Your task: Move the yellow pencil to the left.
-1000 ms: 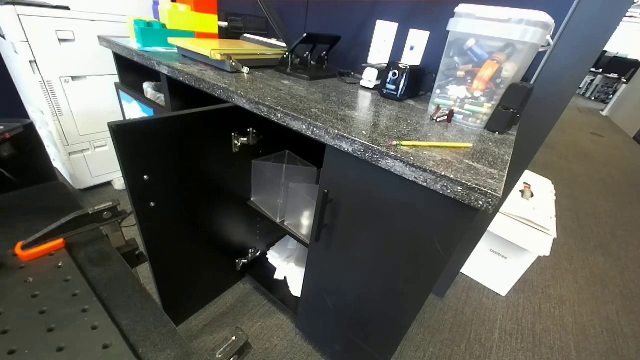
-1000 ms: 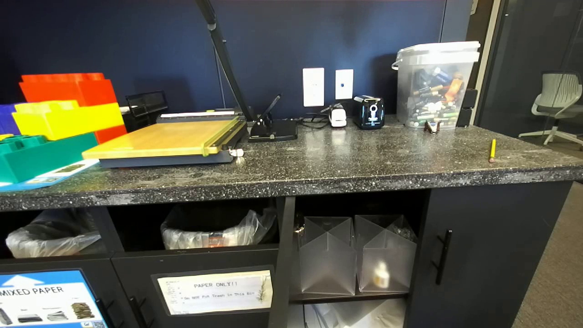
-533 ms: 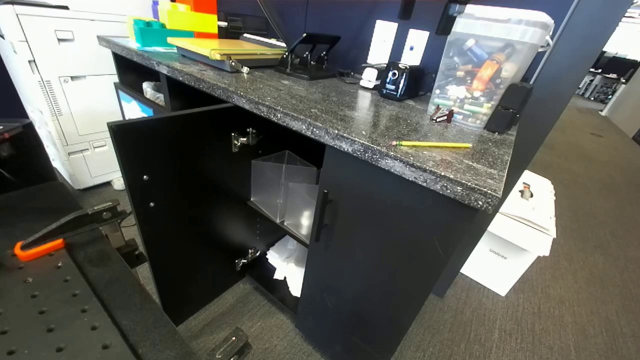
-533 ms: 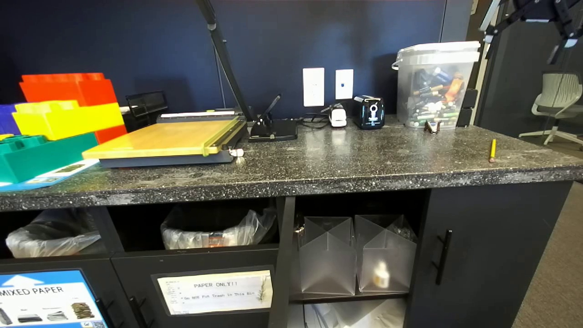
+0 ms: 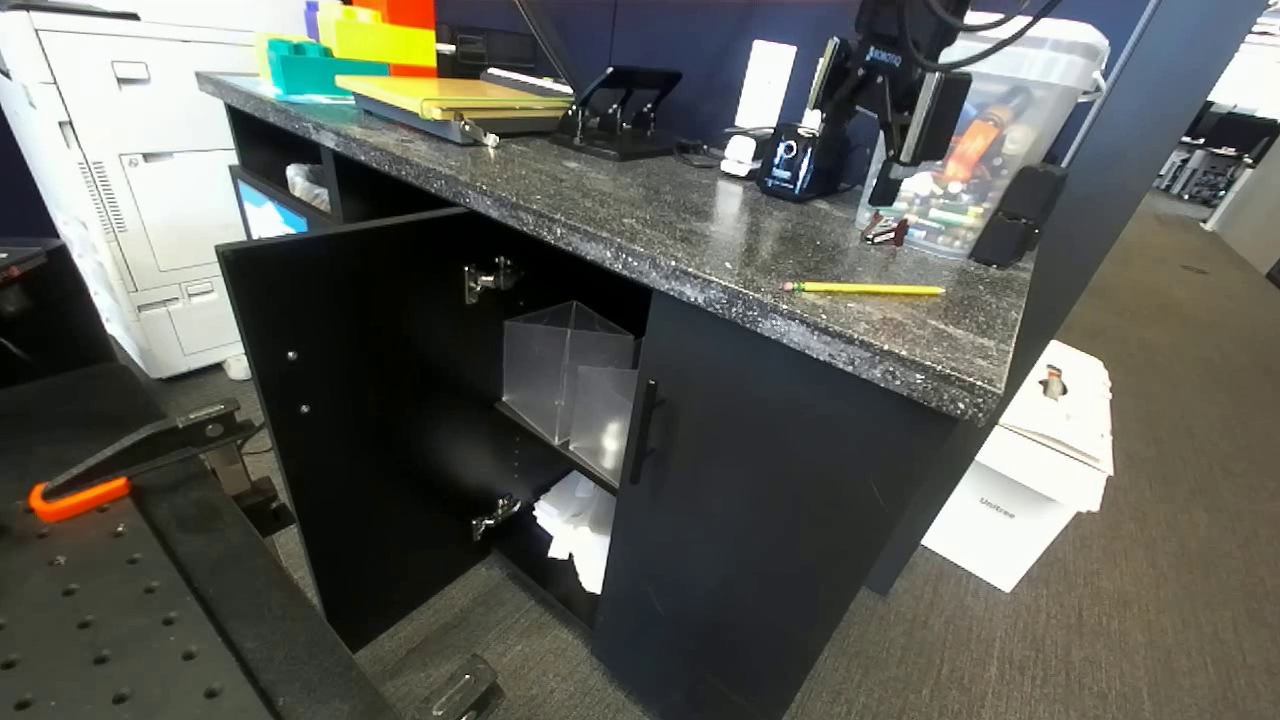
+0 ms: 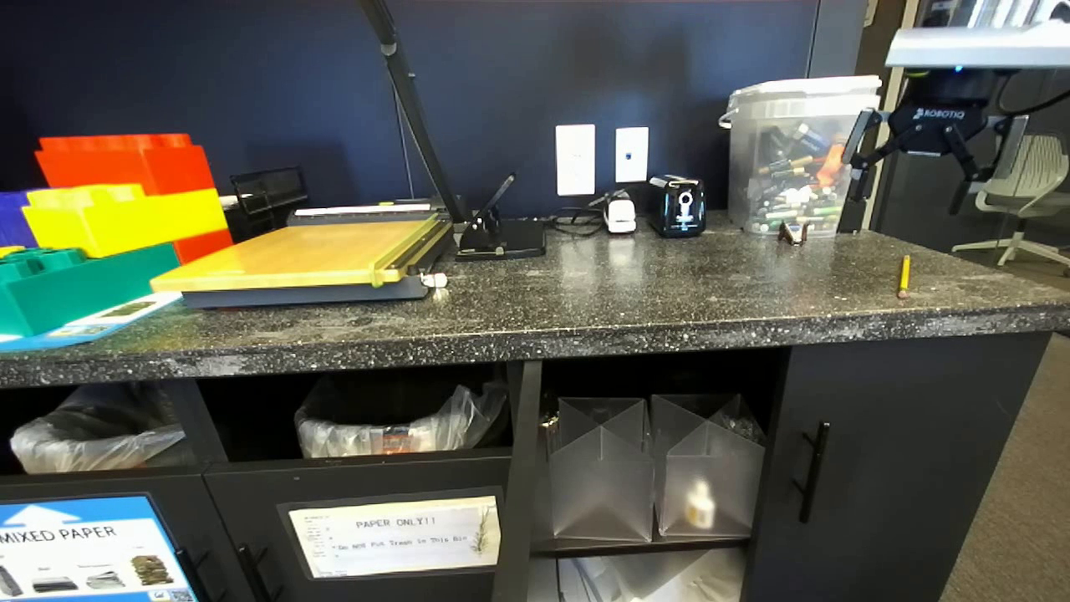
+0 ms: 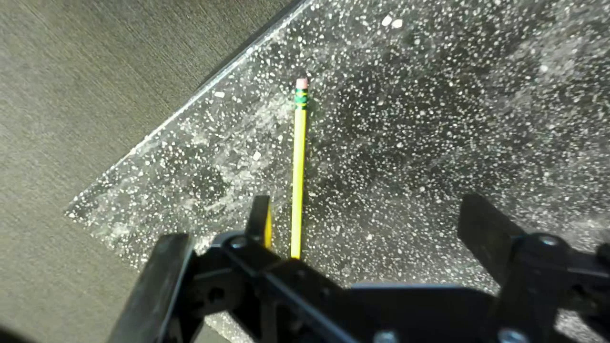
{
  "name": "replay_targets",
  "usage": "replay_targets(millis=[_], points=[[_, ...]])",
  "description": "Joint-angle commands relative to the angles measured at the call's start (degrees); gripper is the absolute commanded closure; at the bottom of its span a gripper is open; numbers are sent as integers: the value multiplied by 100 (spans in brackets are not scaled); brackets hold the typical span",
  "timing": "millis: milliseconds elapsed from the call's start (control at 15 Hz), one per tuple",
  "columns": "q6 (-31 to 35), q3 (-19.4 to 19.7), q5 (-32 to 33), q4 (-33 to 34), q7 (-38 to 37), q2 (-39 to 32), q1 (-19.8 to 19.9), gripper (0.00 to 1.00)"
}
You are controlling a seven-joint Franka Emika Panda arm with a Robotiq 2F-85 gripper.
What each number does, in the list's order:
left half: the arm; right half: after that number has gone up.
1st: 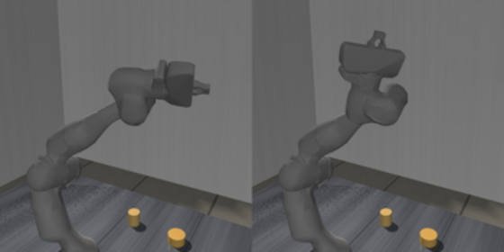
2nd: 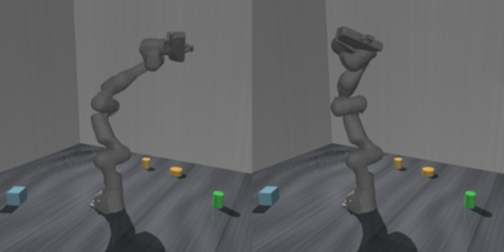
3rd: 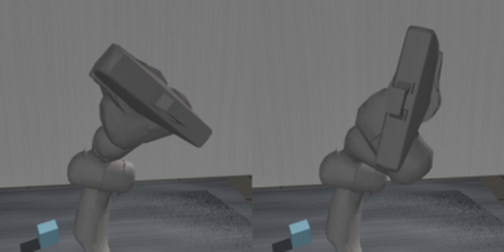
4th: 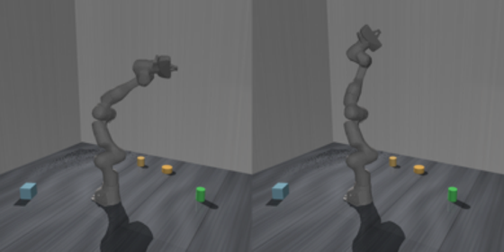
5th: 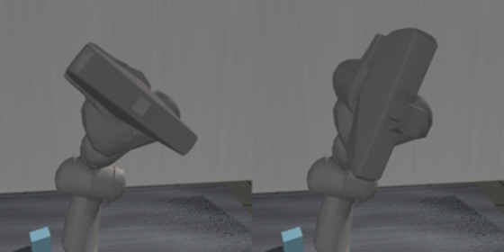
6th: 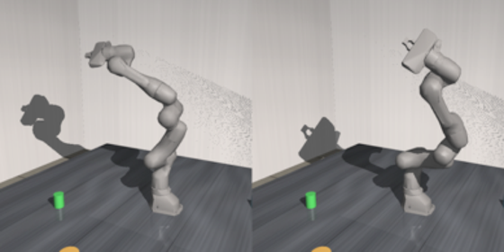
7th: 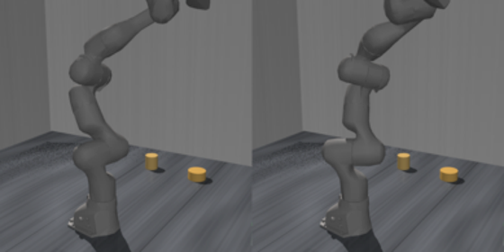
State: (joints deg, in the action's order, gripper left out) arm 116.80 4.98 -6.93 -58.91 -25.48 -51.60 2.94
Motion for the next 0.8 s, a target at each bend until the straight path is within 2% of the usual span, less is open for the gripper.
replay_targets(millis=[0,400,733], points=[[-595,64,12,1381,-273,-939,90,0],[-1160,67,62,2746,-568,-1972,208,0],[-1240,130,129,3074,-739,-2341,195,0]])
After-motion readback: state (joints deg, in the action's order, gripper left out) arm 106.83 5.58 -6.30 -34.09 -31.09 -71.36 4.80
